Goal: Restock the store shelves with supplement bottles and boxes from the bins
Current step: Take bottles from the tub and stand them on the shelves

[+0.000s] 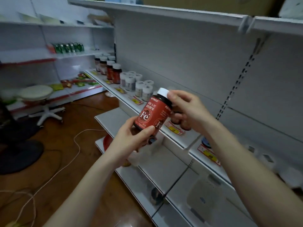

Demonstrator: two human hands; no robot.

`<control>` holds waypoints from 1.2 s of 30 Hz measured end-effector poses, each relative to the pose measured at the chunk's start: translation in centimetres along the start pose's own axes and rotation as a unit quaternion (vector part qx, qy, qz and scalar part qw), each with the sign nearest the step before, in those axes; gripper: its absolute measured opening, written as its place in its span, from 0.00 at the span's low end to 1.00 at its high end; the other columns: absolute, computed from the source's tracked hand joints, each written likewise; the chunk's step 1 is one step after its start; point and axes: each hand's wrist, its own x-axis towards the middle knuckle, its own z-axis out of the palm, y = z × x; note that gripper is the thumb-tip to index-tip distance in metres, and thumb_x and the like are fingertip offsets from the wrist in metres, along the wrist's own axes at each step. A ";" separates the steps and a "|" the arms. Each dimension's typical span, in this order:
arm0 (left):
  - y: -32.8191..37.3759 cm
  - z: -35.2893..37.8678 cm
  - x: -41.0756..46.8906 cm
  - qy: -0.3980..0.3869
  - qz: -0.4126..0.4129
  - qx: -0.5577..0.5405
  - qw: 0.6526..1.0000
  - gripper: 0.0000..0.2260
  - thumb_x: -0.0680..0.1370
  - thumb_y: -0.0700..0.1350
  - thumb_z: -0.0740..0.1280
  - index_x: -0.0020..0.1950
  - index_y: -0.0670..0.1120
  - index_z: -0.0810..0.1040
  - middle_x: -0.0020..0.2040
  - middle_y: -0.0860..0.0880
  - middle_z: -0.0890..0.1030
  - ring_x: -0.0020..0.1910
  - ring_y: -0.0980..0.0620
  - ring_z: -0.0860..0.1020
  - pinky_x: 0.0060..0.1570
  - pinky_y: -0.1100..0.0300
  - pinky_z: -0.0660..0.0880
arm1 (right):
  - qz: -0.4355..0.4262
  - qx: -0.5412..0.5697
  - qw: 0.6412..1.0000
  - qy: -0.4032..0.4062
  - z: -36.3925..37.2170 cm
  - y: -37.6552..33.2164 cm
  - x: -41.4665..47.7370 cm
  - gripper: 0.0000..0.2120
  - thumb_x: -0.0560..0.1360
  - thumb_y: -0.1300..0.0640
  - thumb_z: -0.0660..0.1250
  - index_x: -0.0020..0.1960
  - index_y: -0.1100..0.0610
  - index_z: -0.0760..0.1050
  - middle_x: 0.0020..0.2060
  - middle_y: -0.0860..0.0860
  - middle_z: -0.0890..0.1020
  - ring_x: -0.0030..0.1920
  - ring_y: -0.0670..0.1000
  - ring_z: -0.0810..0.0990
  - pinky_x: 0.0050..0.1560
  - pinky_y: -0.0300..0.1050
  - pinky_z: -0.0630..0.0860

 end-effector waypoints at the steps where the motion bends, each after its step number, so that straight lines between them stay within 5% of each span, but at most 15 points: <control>1: -0.3 -1.6 0.7 0.009 0.000 0.023 1.000 0.26 0.66 0.56 0.74 0.60 0.53 0.71 0.53 0.52 0.79 0.50 0.53 0.80 0.51 0.55 0.79 | 0.003 -0.009 1.000 -0.021 1.2 0.0 1.4 0.06 0.75 0.53 0.66 0.51 0.52 0.77 0.41 0.50 0.80 0.32 0.43 0.79 0.30 0.35 0.75; 5: -1.5 -6.9 4.0 0.030 0.018 0.117 0.993 0.30 0.65 0.58 0.68 0.66 0.52 0.66 0.54 0.57 0.76 0.52 0.60 0.76 0.47 0.67 0.74 | -0.002 -0.044 0.997 -0.059 6.2 0.3 6.8 0.11 0.72 0.55 0.69 0.54 0.54 0.77 0.48 0.50 0.81 0.46 0.48 0.81 0.45 0.44 0.81; 11: -2.9 -13.6 11.4 0.095 0.046 0.235 0.966 0.23 0.74 0.53 0.66 0.67 0.53 0.65 0.49 0.63 0.74 0.48 0.65 0.74 0.51 0.66 0.74 | -0.026 -0.045 0.996 -0.075 12.7 1.1 16.2 0.16 0.71 0.58 0.71 0.57 0.57 0.73 0.50 0.51 0.80 0.49 0.49 0.80 0.48 0.47 0.81; 19: -2.7 -19.7 24.9 0.147 0.047 0.517 0.842 0.31 0.78 0.60 0.57 0.75 0.45 0.55 0.70 0.45 0.69 0.65 0.48 0.71 0.58 0.57 0.71 | -0.053 -0.068 0.996 -0.009 16.6 -0.9 31.9 0.15 0.71 0.56 0.71 0.55 0.56 0.72 0.52 0.51 0.78 0.48 0.50 0.78 0.46 0.47 0.79; 22: -2.9 -20.5 28.9 0.140 0.048 0.528 0.836 0.31 0.78 0.59 0.57 0.75 0.44 0.56 0.70 0.45 0.68 0.66 0.48 0.70 0.57 0.57 0.71 | -0.061 -0.073 0.995 0.022 17.4 -1.2 36.1 0.12 0.71 0.56 0.70 0.52 0.55 0.72 0.43 0.48 0.77 0.46 0.50 0.77 0.52 0.52 0.78; 26: -4.1 -22.5 33.7 0.128 0.047 0.533 0.835 0.33 0.77 0.61 0.57 0.75 0.44 0.55 0.71 0.45 0.67 0.68 0.48 0.68 0.61 0.56 0.70 | -0.063 -0.054 0.993 0.082 18.1 -1.2 40.1 0.23 0.72 0.59 0.70 0.59 0.73 0.69 0.52 0.63 0.76 0.53 0.57 0.78 0.57 0.62 0.74; 28: -4.4 -23.6 35.9 0.122 0.053 0.539 0.831 0.32 0.77 0.60 0.58 0.75 0.42 0.56 0.72 0.44 0.65 0.70 0.48 0.65 0.64 0.57 0.66 | -0.064 -0.050 0.991 0.105 17.9 -1.0 42.7 0.17 0.70 0.59 0.71 0.51 0.71 0.73 0.48 0.67 0.77 0.50 0.60 0.79 0.55 0.66 0.73; 30: -4.7 -24.7 37.8 0.112 0.054 0.551 0.825 0.32 0.78 0.59 0.58 0.74 0.41 0.57 0.72 0.43 0.65 0.70 0.48 0.64 0.65 0.58 0.64 | -0.060 -0.050 0.989 0.126 17.8 -0.9 45.0 0.10 0.69 0.59 0.71 0.39 0.63 0.71 0.40 0.60 0.73 0.43 0.55 0.77 0.52 0.67 0.74; 33: -5.5 -26.5 40.8 0.089 0.060 0.559 0.822 0.32 0.78 0.59 0.59 0.73 0.39 0.58 0.70 0.42 0.67 0.69 0.46 0.64 0.65 0.58 0.63 | -0.051 -0.045 0.982 0.178 17.9 -0.6 48.3 0.16 0.70 0.59 0.70 0.49 0.70 0.72 0.45 0.64 0.75 0.47 0.57 0.79 0.54 0.65 0.75; 36: -6.6 -28.5 43.7 0.060 0.066 0.576 0.813 0.32 0.78 0.59 0.58 0.72 0.36 0.61 0.67 0.39 0.69 0.68 0.42 0.66 0.65 0.54 0.64 | -0.058 -0.073 0.973 0.209 18.1 -0.2 51.4 0.12 0.68 0.58 0.70 0.38 0.64 0.69 0.42 0.62 0.75 0.44 0.57 0.78 0.52 0.68 0.74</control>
